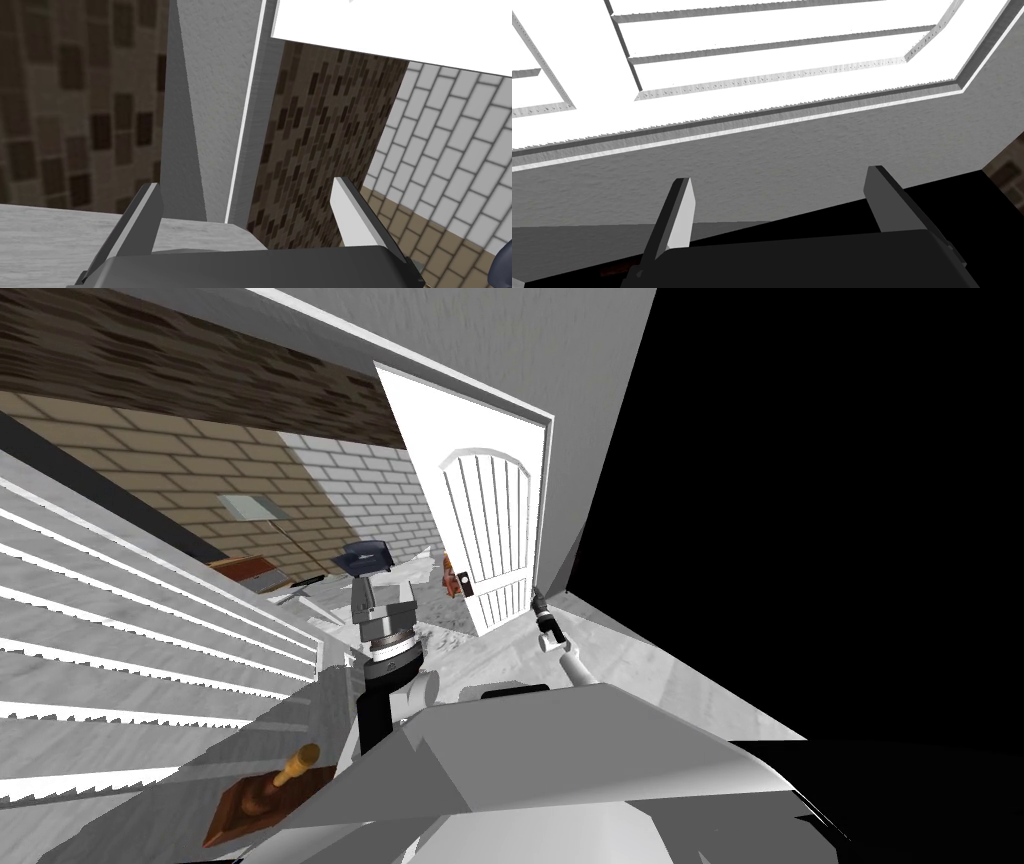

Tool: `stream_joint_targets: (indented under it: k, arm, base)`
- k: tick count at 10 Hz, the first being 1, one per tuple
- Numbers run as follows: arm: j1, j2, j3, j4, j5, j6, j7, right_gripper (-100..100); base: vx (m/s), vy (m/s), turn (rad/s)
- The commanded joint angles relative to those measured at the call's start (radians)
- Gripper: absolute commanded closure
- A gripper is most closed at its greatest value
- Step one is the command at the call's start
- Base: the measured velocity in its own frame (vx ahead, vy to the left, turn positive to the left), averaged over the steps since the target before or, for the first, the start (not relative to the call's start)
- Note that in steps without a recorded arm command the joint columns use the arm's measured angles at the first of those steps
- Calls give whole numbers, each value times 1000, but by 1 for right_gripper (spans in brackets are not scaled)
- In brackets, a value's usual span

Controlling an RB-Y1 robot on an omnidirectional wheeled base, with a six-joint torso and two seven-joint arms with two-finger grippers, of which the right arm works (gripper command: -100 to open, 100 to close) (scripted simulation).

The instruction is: Pull the door open

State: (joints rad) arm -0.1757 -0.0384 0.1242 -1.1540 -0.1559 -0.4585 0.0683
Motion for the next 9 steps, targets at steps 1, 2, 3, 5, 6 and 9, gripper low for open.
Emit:
stream_joint_targets:
  k: [1,2,3,5,6,9]
  arm:
    - [-15,3,4,28,-1,-2,1,-100]
    - [-25,5,6,43,-1,-1,2,-100]
    - [-44,8,11,74,-2,0,3,-100]
    - [-71,14,16,117,-4,1,5,-100]
    - [-89,19,20,145,-5,2,7,-100]
    - [-115,25,26,187,-6,3,9,-100]
  base:
    - [51,7,17]
    - [44,2,16]
    - [56,15,30]
    - [81,32,43]
    - [67,45,39]
    - [60,26,28]
